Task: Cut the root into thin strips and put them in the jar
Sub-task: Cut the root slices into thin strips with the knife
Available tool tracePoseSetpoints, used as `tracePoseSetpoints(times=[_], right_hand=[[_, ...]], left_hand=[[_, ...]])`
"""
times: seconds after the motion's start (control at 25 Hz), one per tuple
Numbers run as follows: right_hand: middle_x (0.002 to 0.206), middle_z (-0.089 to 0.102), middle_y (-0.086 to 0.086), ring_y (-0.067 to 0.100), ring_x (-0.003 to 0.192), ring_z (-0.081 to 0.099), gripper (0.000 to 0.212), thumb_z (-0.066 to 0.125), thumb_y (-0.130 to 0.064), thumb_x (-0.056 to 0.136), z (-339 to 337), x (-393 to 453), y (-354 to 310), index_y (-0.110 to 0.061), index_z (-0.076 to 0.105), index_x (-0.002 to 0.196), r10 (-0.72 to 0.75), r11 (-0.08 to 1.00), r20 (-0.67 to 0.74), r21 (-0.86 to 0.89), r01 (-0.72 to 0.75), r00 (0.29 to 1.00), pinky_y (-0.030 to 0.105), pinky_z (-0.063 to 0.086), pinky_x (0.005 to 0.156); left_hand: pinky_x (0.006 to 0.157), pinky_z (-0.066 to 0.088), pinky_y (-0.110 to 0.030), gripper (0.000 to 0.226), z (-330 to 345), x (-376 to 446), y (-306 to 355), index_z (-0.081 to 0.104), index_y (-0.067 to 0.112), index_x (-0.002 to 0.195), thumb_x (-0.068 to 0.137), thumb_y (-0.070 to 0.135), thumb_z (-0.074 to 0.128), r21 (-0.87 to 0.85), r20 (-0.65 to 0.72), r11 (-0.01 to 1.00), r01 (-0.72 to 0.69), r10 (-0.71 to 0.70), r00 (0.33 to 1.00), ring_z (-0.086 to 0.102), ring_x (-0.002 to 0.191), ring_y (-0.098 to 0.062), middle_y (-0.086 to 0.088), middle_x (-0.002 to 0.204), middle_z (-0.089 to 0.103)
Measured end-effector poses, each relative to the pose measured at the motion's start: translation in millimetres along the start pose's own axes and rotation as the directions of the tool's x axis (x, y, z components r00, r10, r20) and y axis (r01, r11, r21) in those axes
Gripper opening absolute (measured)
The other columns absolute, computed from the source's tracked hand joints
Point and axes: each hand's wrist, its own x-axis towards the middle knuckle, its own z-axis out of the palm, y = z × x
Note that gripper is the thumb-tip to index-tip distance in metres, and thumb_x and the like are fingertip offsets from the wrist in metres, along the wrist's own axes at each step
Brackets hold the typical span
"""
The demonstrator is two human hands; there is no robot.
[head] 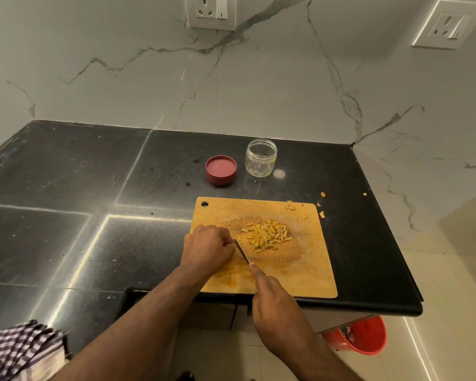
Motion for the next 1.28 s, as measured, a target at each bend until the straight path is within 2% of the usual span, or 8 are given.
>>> tracePoseSetpoints(times=[0.12, 0.28, 0.36, 0.52, 0.64, 0.76, 1.08, 1.28], right_hand=[[0.127, 0.045, -0.003, 0.013, 0.094, 0.050, 0.055, 0.029, -0.023, 0.104, 1, 1, -2, -0.032, 0.010, 0.155, 0.005, 1.000, 0.020, -0.026, -0.004, 1.000, 0.027, 0.044, 0.077], [0.127, 0.046, 0.001, 0.019, 0.097, 0.051, 0.057, 0.029, -0.021, 0.103, 3, 5, -3, -0.031, 0.009, 0.155, 0.017, 0.998, 0.041, -0.057, -0.015, 0.999, 0.034, 0.046, 0.079], [0.127, 0.046, -0.001, 0.017, 0.096, 0.051, 0.056, 0.029, -0.023, 0.103, 2, -2, -1, -0.032, 0.009, 0.155, 0.011, 0.999, 0.042, -0.042, -0.010, 0.999, 0.032, 0.045, 0.079], [0.128, 0.043, -0.009, 0.009, 0.092, 0.050, 0.055, 0.029, -0.025, 0.105, -3, -18, 5, -0.032, 0.010, 0.155, 0.008, 1.000, -0.012, -0.018, -0.008, 1.000, 0.021, 0.042, 0.077], [0.134, 0.043, -0.009, 0.009, 0.105, 0.050, 0.054, 0.031, -0.025, 0.105, -4, -11, 2, -0.032, 0.011, 0.155, 0.013, 1.000, -0.028, 0.025, -0.012, 1.000, 0.024, 0.045, 0.088], [0.137, 0.044, -0.006, 0.010, 0.111, 0.049, 0.054, 0.030, -0.025, 0.105, -1, -2, -5, -0.031, 0.013, 0.155, 0.012, 0.999, -0.012, 0.031, -0.012, 1.000, 0.025, 0.044, 0.091], [0.129, 0.049, -0.001, 0.015, 0.103, 0.053, 0.053, 0.030, -0.023, 0.104, 2, 6, -6, -0.030, 0.015, 0.155, 0.002, 1.000, 0.005, -0.020, -0.002, 1.000, 0.031, 0.047, 0.085], [0.127, 0.047, -0.008, 0.009, 0.096, 0.052, 0.053, 0.031, -0.028, 0.104, 0, -15, 2, -0.034, 0.014, 0.154, 0.010, 1.000, -0.002, 0.019, -0.010, 1.000, 0.025, 0.044, 0.081]], left_hand=[[0.089, 0.046, -0.043, 0.012, 1, 1, 2, 0.070, 0.034, 0.087, 0.091, 0.038, 0.060, -0.005, 0.002, 1.000, 0.024, -0.024, 1.000, 0.056, 0.096, -0.013, 0.016, 0.087, 0.067], [0.086, 0.042, -0.042, 0.015, 2, 2, 3, 0.064, 0.033, 0.076, 0.089, 0.037, 0.057, -0.001, 0.000, 0.997, 0.083, -0.083, 0.997, 0.055, 0.092, -0.013, 0.016, 0.081, 0.064], [0.086, 0.041, -0.042, 0.016, 2, 2, 4, 0.062, 0.033, 0.073, 0.088, 0.036, 0.057, -0.004, -0.003, 0.995, 0.102, -0.102, 0.995, 0.054, 0.092, -0.013, 0.016, 0.079, 0.063], [0.083, 0.036, -0.041, 0.015, 1, 2, 2, 0.065, 0.035, 0.077, 0.090, 0.036, 0.057, -0.021, 0.021, 0.994, 0.109, -0.109, 0.994, 0.053, 0.096, -0.013, 0.016, 0.084, 0.065], [0.085, 0.036, -0.041, 0.013, 2, 3, 1, 0.068, 0.035, 0.082, 0.091, 0.038, 0.059, -0.030, 0.020, 0.994, 0.109, -0.109, 0.994, 0.053, 0.098, -0.013, 0.017, 0.087, 0.066], [0.087, 0.038, -0.043, 0.015, 3, 2, 1, 0.070, 0.034, 0.083, 0.092, 0.039, 0.059, -0.045, 0.020, 0.992, 0.115, -0.114, 0.993, 0.053, 0.099, -0.013, 0.017, 0.087, 0.066], [0.085, 0.035, -0.041, 0.017, 2, 0, 2, 0.067, 0.034, 0.078, 0.092, 0.039, 0.059, -0.031, -0.018, 0.992, 0.121, -0.122, 0.992, 0.053, 0.098, -0.013, 0.017, 0.083, 0.065], [0.084, 0.034, -0.041, 0.017, 4, 1, 0, 0.066, 0.036, 0.076, 0.092, 0.040, 0.061, -0.044, -0.003, 0.992, 0.120, -0.120, 0.993, 0.053, 0.100, -0.013, 0.018, 0.084, 0.065]])
